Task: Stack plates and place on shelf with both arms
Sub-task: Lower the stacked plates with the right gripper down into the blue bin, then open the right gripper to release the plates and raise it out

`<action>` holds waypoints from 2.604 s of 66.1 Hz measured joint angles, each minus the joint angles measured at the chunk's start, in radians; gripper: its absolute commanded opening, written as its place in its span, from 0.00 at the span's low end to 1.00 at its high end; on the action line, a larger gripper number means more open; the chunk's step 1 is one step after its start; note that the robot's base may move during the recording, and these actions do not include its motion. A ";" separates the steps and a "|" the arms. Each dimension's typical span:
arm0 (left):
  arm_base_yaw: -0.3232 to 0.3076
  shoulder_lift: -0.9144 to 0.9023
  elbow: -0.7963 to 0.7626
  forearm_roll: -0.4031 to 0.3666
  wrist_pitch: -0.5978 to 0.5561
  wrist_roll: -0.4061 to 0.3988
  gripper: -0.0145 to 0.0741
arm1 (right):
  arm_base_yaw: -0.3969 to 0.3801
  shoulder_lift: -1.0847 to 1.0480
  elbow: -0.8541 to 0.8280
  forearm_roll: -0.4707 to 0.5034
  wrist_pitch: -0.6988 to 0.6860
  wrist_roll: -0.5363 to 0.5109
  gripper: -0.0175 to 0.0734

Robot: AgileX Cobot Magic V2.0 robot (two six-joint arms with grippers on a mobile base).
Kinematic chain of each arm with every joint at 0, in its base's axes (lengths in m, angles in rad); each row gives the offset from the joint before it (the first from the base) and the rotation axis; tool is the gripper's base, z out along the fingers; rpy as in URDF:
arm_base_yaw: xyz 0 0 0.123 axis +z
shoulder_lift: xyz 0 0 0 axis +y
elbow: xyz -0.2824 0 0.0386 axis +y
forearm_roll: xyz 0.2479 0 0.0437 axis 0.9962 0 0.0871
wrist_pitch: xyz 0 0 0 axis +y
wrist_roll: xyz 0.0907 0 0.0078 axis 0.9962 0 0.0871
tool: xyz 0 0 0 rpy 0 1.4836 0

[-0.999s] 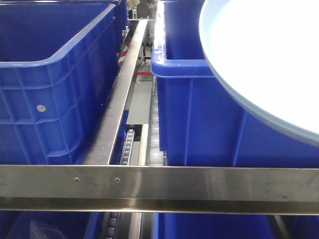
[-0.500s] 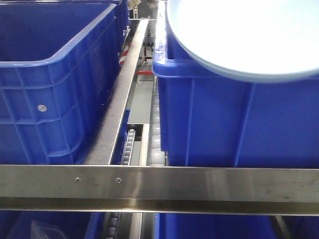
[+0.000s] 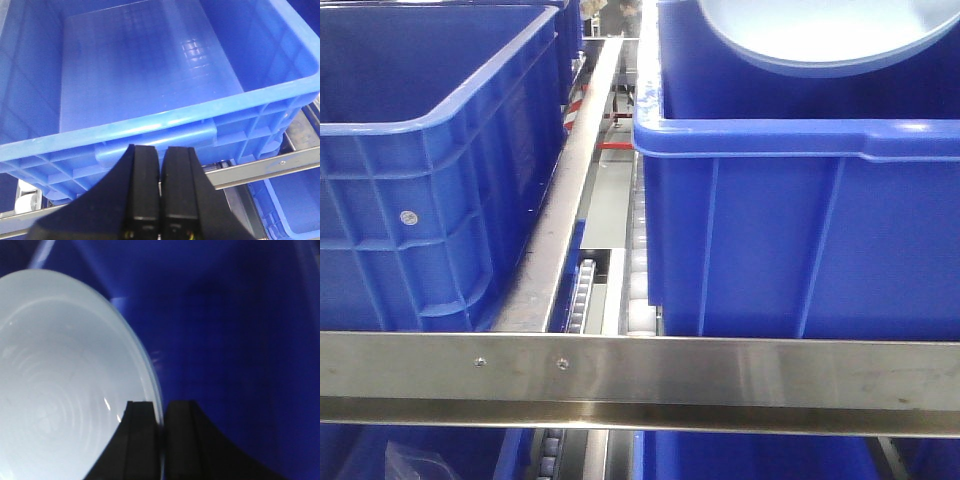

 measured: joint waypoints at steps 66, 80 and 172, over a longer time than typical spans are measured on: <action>0.000 0.000 0.000 0.000 0.000 0.000 0.26 | -0.033 -0.388 0.385 -0.001 -0.212 0.000 0.25; 0.000 0.000 0.000 0.000 0.000 0.000 0.26 | -0.033 -0.462 0.473 -0.001 -0.206 0.000 0.25; 0.000 0.000 0.000 0.000 0.000 0.000 0.26 | -0.039 -1.234 1.080 -0.001 -0.224 0.000 0.25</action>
